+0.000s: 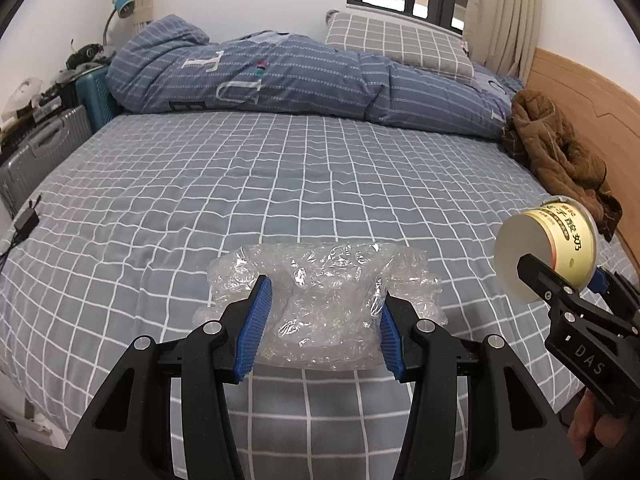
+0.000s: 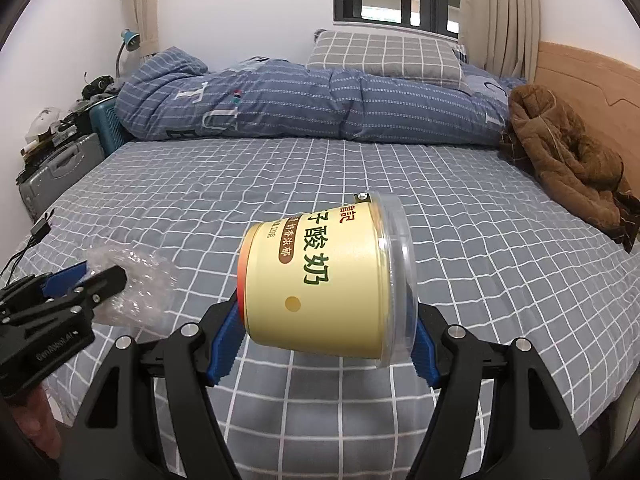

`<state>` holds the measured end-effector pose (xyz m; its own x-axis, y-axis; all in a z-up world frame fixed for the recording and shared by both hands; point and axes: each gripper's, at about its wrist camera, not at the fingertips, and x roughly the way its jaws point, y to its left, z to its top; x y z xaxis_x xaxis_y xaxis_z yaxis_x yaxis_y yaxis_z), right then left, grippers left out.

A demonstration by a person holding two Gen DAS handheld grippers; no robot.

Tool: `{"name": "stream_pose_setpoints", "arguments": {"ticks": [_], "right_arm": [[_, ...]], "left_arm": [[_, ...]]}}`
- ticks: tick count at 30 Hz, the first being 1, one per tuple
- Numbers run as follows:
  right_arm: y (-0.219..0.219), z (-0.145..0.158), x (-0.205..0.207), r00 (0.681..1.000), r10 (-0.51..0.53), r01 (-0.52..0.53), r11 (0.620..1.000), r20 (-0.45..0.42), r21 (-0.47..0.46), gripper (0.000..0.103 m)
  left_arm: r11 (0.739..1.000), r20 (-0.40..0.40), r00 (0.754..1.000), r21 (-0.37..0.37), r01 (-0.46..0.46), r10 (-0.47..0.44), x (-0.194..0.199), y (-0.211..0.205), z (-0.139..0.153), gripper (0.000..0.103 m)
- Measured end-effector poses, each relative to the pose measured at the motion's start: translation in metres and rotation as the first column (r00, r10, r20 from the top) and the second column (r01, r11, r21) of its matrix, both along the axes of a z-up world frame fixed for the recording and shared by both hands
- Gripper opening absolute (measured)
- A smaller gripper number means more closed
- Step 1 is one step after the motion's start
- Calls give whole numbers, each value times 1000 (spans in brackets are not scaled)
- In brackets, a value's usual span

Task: Collect trash
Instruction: 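Carry the bubble wrap and yellow cup with both tools over the trash bin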

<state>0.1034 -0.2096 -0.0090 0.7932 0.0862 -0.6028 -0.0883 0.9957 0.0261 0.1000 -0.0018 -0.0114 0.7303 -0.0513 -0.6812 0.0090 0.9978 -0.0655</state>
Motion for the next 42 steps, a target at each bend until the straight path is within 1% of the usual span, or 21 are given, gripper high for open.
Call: {"name": "stream_pose_setpoints", "arguments": {"ticks": [3, 9, 22, 27, 37, 42], "right_arm": [[-1, 1, -8, 1000, 1, -1, 1000, -2, 1, 66], [-3, 0, -26, 1000, 4, -4, 1000, -14, 6, 66], [-4, 7, -64, 1000, 11, -11, 1000, -4, 10, 66], [-5, 0, -78, 1000, 9, -9, 1000, -23, 7, 66], [-7, 3, -107, 1000, 14, -14, 1000, -12, 20, 66], [-5, -1, -119, 1000, 18, -18, 1000, -20, 8, 66]], "left_arm": [[1000, 2, 1000, 9, 7, -7, -12, -3, 2, 49], [1000, 8, 1000, -4, 2, -2, -33, 0, 6, 49], [1000, 2, 1000, -7, 7, -7, -70, 1, 8, 49], [1000, -11, 1000, -10, 8, -8, -84, 1, 3, 49], [1000, -20, 1000, -16, 24, -24, -113, -4, -2, 49], [999, -35, 999, -29, 32, -33, -128, -7, -7, 49]]}}
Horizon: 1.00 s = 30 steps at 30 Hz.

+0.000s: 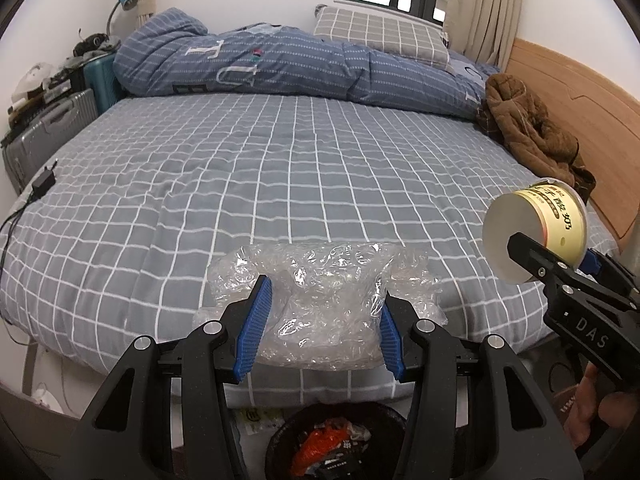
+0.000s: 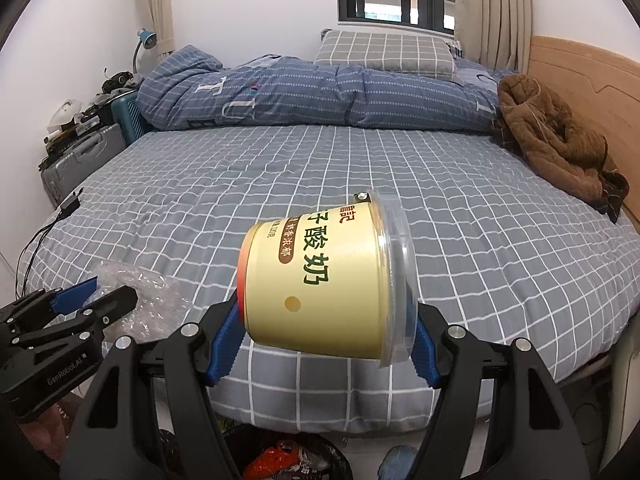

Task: Collect trash
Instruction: 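Carry the bubble wrap and yellow cup with both tools over the trash bin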

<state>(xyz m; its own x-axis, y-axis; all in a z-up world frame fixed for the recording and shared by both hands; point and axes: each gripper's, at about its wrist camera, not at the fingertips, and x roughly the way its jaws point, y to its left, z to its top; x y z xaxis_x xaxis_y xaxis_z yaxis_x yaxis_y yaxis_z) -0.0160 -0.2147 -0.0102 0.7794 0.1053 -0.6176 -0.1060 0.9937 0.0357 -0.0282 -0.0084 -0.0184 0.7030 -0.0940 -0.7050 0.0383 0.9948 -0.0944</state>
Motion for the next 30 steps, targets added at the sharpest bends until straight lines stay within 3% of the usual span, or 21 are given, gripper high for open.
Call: {"name": "stream_pose_setpoints", "arguments": {"ticks": [15, 30], "right_arm": [[14, -26, -41, 998, 23, -24, 999, -53, -31, 66], [16, -68, -79, 982, 34, -41, 999, -186, -33, 66]], "left_arm": [[1000, -64, 998, -15, -16, 15, -40, 8, -22, 49], [1000, -186, 982, -7, -19, 17, -83, 8, -61, 48]]}}
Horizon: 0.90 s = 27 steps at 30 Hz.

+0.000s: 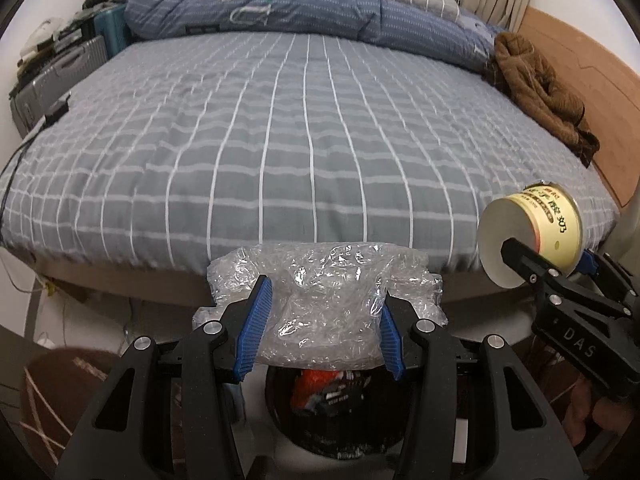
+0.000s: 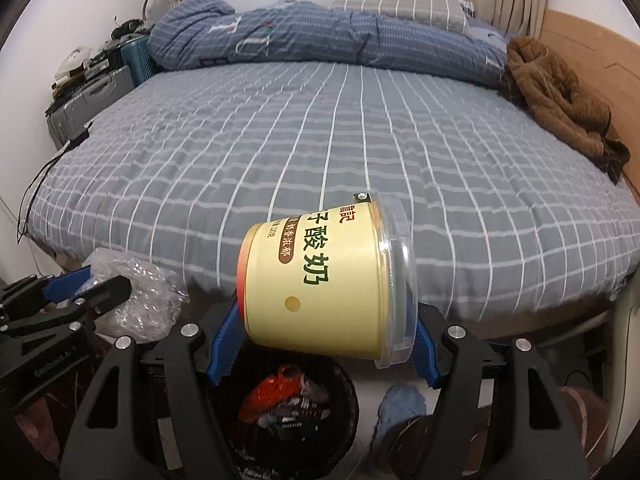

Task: Collect trash
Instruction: 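Carry the bubble wrap and yellow cup with both tools over the trash bin, then open the left tool to drop the bubble wrap while the right tool drops the cup into the bin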

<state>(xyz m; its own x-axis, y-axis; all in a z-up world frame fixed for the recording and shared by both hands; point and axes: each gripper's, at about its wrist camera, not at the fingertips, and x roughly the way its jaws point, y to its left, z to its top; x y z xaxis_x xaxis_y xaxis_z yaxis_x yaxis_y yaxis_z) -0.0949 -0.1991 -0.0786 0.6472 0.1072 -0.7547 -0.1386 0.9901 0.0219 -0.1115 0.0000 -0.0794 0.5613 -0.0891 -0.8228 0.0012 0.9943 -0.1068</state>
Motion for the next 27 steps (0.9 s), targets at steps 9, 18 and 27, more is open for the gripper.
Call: {"name": "stream_pose_setpoints", "arguments": {"ticks": [9, 18, 27], "right_arm": [[6, -56, 8, 987, 24, -24, 1000, -157, 3, 66], [13, -109, 15, 953, 36, -44, 999, -301, -20, 66], [36, -134, 17, 925, 77, -92, 996, -371, -22, 67]], "left_arm": [[1000, -110, 994, 7, -6, 7, 4, 5, -53, 48], [1000, -200, 980, 26, -9, 14, 13, 14, -99, 48], [998, -250, 967, 55, -31, 44, 13, 33, -122, 48]]}}
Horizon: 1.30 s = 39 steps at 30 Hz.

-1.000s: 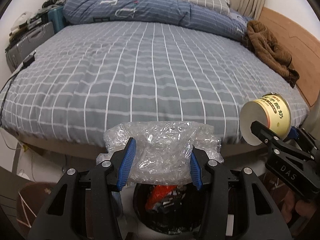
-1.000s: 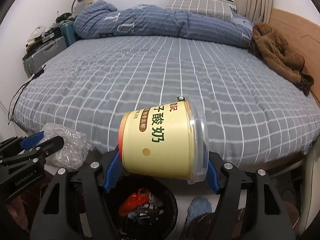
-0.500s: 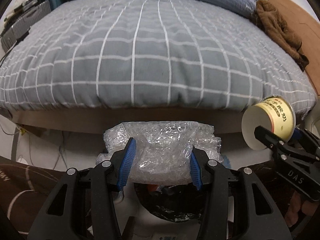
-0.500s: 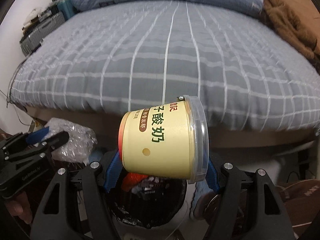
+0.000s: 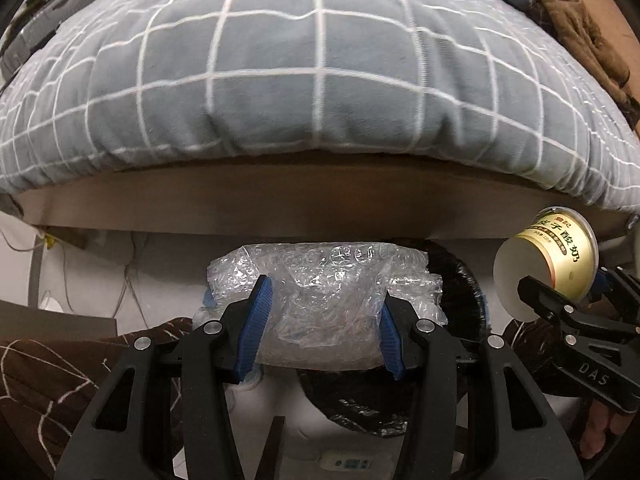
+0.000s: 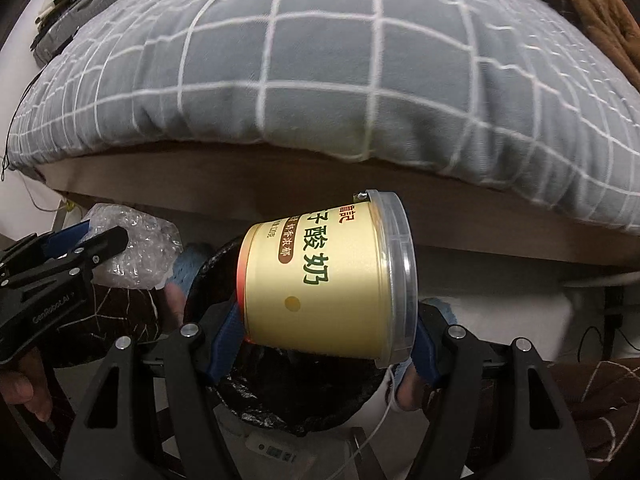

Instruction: Collect trash

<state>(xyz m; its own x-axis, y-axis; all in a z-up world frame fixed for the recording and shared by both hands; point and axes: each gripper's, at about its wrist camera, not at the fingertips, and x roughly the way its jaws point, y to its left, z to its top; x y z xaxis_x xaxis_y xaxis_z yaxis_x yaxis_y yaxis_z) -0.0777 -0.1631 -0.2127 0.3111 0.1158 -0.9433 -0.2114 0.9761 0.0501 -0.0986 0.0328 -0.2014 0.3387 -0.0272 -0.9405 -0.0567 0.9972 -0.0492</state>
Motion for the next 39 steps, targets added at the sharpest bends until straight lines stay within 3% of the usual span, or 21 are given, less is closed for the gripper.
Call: {"name": "stream_pose_setpoints", "arguments": {"ticks": [3, 7, 14, 28, 29, 33, 39], "right_arm": [[5, -2, 1, 1000, 9, -9, 1000, 2, -18, 70], [7, 2, 0, 1000, 5, -4, 1000, 29, -30, 83], [-19, 13, 2, 995, -74, 77, 996, 65, -48, 94], [-82, 32, -5, 972, -194, 201, 979, 134, -37, 95], [-84, 33, -5, 971, -197, 204, 978, 138, -36, 95], [-89, 40, -6, 964, -209, 216, 976, 162, -29, 95], [-87, 68, -7, 956, -193, 204, 979, 221, -28, 95]], "left_arm": [[1000, -6, 1000, 2, -13, 13, -1, 7, -1, 48], [1000, -10, 1000, 0, -16, 16, 0, 10, -1, 48], [1000, -9, 1000, -11, 27, -27, 2, -13, -1, 48], [991, 20, 991, -33, 132, -131, 9, -74, 3, 51], [991, 26, 991, -27, 132, -131, 9, -74, 3, 54], [994, 64, 992, 21, 109, -111, 8, -74, 7, 85], [997, 133, 988, 22, 78, -81, 6, -58, 31, 97]]}}
